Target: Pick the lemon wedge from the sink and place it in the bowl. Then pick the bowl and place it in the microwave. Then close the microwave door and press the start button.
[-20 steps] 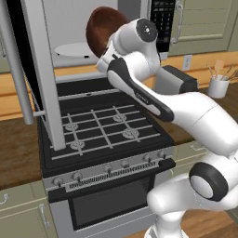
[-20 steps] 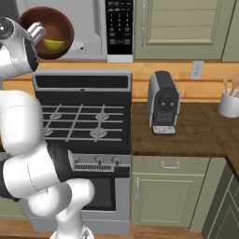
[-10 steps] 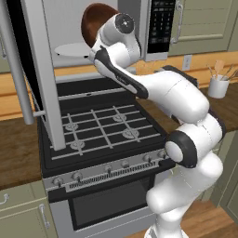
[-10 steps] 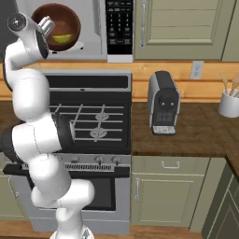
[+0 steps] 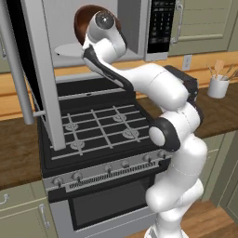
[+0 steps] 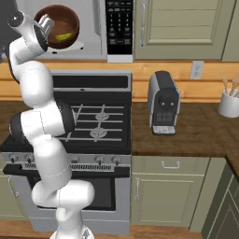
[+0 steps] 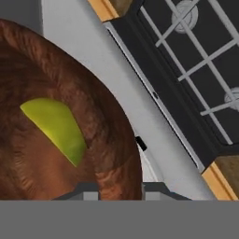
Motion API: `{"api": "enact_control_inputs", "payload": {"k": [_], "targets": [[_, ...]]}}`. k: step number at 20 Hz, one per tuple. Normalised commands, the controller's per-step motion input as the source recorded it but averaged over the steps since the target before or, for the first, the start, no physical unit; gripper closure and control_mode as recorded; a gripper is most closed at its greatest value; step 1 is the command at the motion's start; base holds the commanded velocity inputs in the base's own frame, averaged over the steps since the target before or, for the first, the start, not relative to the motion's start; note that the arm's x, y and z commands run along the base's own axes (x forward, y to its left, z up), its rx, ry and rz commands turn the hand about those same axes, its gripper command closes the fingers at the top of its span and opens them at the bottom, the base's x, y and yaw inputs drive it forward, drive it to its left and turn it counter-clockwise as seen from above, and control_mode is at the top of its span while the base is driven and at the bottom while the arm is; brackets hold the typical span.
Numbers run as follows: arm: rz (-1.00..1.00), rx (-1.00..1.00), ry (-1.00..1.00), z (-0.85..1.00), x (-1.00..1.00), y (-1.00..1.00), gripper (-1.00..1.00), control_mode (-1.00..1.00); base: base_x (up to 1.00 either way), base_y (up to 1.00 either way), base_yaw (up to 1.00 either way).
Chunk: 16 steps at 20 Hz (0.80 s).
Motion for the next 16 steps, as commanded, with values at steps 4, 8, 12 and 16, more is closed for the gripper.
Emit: {"api": "enact_control_inputs", "payload": {"k": [4, 8, 12, 16], "targets": [[0.08, -0.14, 0.05, -0.06, 0.01, 0.02, -1.00, -1.00, 0.00, 0.00, 0.00], [0.05, -0.09, 0.00, 0.00, 0.12, 0.00, -1.00, -1.00, 0.00, 0.00, 0.00], [0.04, -0.05, -0.01, 0.00, 0.31, -0.12, -1.00, -1.00, 0.00, 0.00, 0.00], [0.07, -0.05, -0.06, 0.00, 0.65, -0.23, -1.00, -1.00, 0.00, 0.00, 0.00]]}}
